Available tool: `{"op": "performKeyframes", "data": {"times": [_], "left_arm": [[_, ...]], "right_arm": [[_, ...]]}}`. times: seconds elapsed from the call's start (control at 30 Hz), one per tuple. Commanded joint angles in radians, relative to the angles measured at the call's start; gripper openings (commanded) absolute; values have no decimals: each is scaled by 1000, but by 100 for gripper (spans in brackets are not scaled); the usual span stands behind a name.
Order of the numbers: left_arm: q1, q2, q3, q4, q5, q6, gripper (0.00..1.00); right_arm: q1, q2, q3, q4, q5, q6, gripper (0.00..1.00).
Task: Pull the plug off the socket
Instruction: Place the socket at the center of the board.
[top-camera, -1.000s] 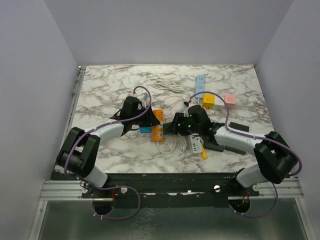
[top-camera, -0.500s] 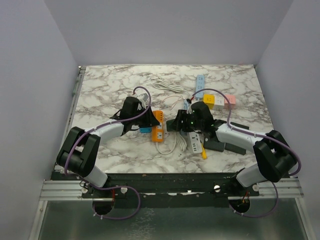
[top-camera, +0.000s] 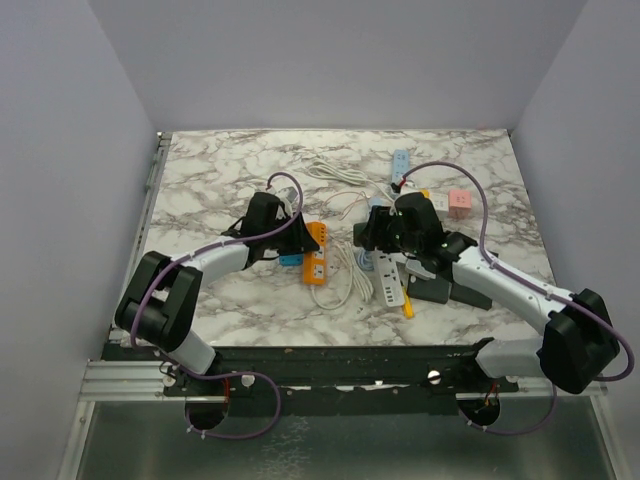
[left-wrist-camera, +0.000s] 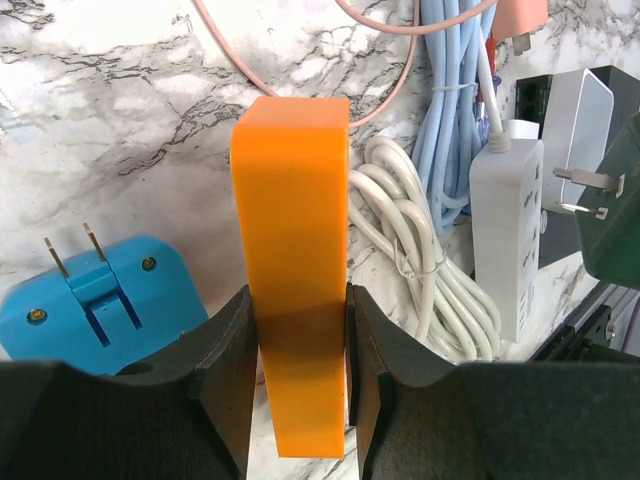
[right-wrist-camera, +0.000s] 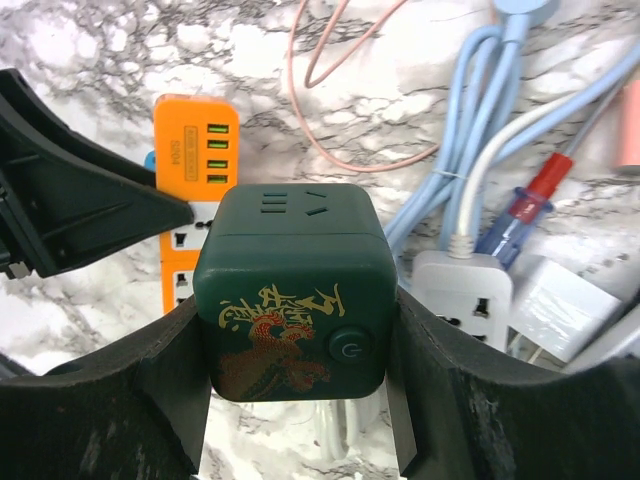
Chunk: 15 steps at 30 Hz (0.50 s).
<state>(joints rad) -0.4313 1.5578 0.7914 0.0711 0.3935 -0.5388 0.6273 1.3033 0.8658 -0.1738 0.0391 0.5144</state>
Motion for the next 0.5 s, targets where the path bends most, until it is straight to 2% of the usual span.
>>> {"op": "performKeyframes", "data": {"times": [0.0,0.27,0.47], "left_arm": [[1,31,11,-54,-41,33,30],[0,36,30,-93,-74,43,58],[0,-58,28,-116,-166,72,76]], "right_arm": [[2,-28,15,-75,86,-25,1],[3,-24,1,-69,108,-12,1],[3,-47,11,-102,169,-33,1]]}}
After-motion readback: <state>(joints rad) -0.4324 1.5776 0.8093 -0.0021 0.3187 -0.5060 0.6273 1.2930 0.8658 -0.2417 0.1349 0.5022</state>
